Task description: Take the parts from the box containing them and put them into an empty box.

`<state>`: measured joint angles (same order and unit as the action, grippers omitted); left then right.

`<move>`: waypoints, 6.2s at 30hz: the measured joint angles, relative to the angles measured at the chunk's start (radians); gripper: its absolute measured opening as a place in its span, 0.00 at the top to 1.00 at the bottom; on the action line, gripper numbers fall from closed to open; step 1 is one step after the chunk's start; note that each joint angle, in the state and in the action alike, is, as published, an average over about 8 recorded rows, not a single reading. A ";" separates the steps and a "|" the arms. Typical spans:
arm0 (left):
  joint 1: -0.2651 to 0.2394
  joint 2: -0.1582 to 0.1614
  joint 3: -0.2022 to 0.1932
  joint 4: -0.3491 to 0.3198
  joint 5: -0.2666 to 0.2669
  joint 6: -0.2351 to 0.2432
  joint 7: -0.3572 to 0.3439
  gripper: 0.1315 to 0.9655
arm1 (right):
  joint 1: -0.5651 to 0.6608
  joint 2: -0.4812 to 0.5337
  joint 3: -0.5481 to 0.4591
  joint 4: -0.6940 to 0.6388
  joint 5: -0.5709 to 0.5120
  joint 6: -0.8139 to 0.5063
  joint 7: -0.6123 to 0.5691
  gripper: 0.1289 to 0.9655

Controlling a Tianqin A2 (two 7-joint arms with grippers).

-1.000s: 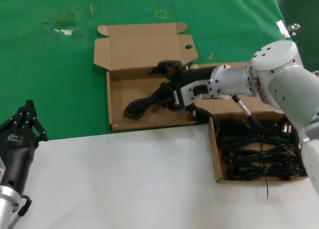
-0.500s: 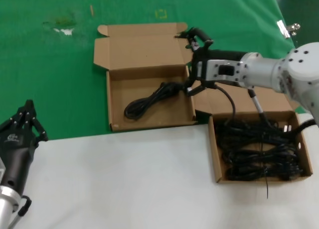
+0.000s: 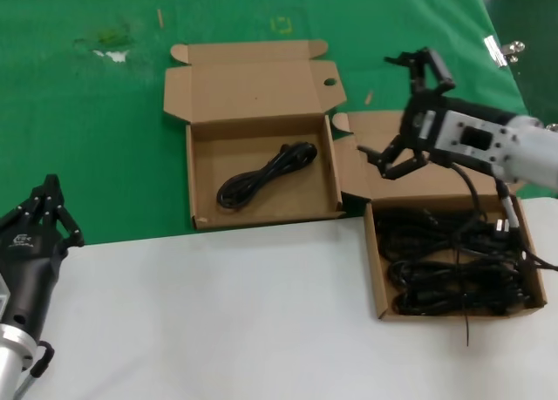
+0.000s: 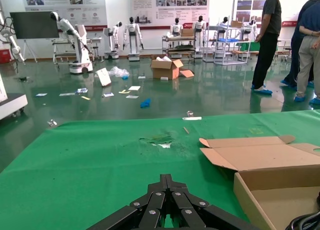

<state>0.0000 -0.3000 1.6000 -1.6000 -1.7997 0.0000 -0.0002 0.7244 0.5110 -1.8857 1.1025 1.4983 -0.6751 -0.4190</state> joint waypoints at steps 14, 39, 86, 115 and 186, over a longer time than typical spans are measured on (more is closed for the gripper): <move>0.000 0.000 0.000 0.000 0.000 0.000 0.000 0.97 | -0.071 0.031 0.028 0.075 0.025 0.036 0.040 0.00; 0.000 0.000 0.000 0.000 0.000 0.000 0.000 0.64 | -0.277 -0.045 0.110 0.209 0.112 0.238 0.160 0.00; 0.000 0.000 0.000 0.000 0.000 0.000 0.000 0.00 | -0.689 -0.198 0.272 0.474 0.287 0.640 0.398 0.00; 0.000 0.000 0.000 0.000 0.000 0.000 0.000 0.00 | -0.702 -0.203 0.277 0.483 0.292 0.653 0.406 0.00; 0.000 0.000 0.000 0.000 0.000 0.000 0.000 0.00 | -0.702 -0.203 0.277 0.483 0.292 0.653 0.406 0.00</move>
<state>0.0000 -0.3000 1.6000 -1.6000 -1.8000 0.0000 -0.0001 0.0224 0.3083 -1.6088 1.5855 1.7905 -0.0219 -0.0130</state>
